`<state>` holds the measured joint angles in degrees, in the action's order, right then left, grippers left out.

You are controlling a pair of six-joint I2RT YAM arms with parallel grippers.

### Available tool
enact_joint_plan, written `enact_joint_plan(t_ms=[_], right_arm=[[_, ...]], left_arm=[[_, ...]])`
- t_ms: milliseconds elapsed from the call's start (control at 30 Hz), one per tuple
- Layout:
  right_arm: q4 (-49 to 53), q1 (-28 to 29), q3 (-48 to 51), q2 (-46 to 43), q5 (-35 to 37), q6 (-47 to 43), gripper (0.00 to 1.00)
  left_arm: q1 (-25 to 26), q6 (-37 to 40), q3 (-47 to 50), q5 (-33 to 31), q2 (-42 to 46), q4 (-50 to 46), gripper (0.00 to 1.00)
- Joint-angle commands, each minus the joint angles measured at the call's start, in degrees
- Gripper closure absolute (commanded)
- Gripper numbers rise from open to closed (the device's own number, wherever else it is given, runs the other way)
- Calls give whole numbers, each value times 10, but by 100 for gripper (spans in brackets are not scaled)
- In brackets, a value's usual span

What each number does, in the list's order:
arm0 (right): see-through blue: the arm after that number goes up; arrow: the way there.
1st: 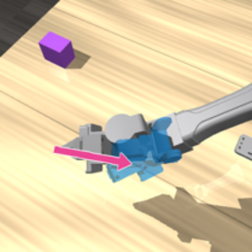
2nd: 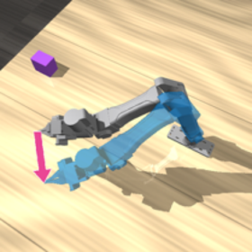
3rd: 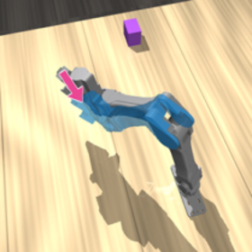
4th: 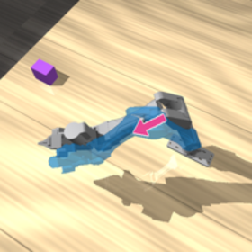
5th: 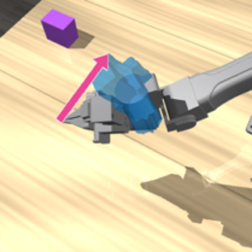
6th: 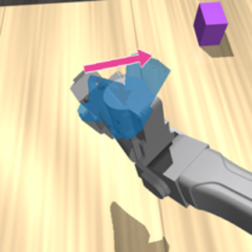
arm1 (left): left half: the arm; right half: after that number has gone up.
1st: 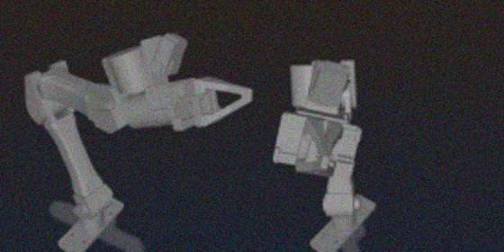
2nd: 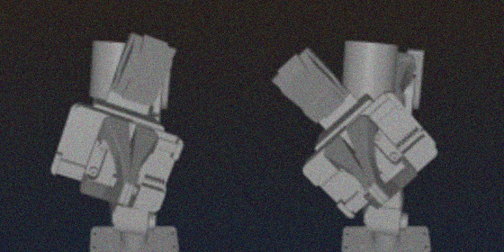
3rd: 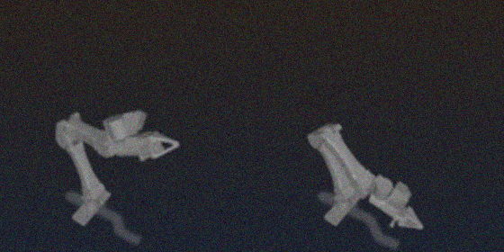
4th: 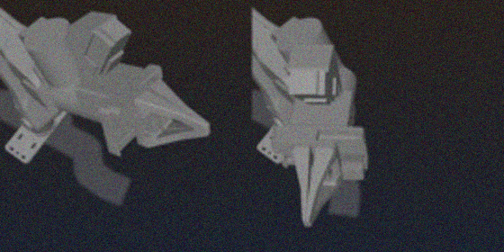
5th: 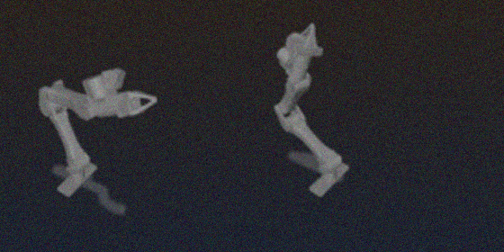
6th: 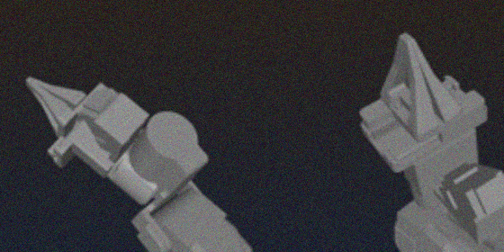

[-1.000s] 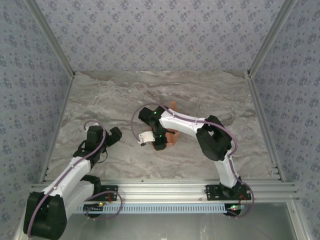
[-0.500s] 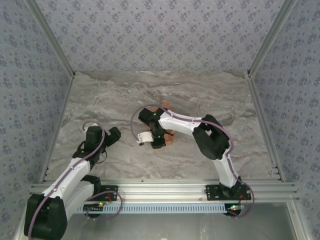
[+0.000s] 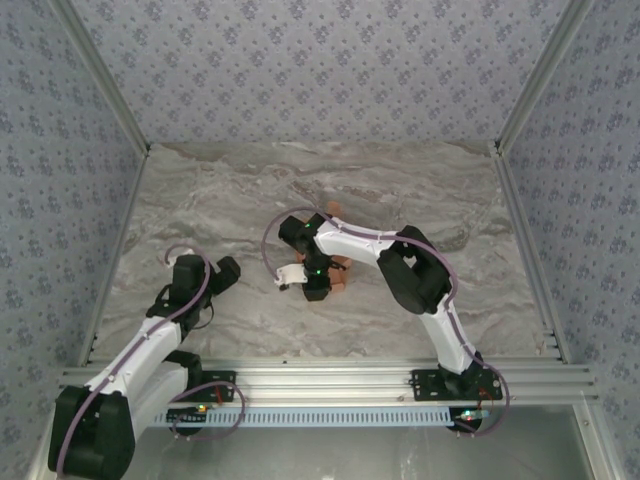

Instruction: Fold the paper box

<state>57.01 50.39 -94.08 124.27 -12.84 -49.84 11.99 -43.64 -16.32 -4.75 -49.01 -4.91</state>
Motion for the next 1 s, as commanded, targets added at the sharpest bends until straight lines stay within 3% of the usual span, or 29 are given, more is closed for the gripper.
enact_joint_plan(t_ms=[0,67,300,500,633,700,800,900,967], right_arm=[[49,2,-12,19,36,-5,74],[66,5,-27,14,53,-17,73],[50,29,-26,-65,89,-39,69],[39,61,-1,-128,154,-46,69],[-26,76,35,-214,146,-3,68],[-104,95,66,-258,179,62,60],[-254,158,98,-268,435,229,56],[-201,206,60,-245,575,544,55],[-103,212,17,-226,568,793,55]], left_arm=[[-6,-67,-4,-36,-1,-22,1],[-7,-103,-2,-48,-1,-28,1],[-7,-79,-42,-50,-14,-38,1],[-7,-48,-115,11,-110,-45,0],[-7,-18,-192,66,-209,-65,1],[-7,-12,-236,90,-257,-91,1],[-7,3,-292,91,-309,-141,1],[-10,-1,-309,46,-321,-175,0],[-15,2,-309,33,-318,-183,1]])
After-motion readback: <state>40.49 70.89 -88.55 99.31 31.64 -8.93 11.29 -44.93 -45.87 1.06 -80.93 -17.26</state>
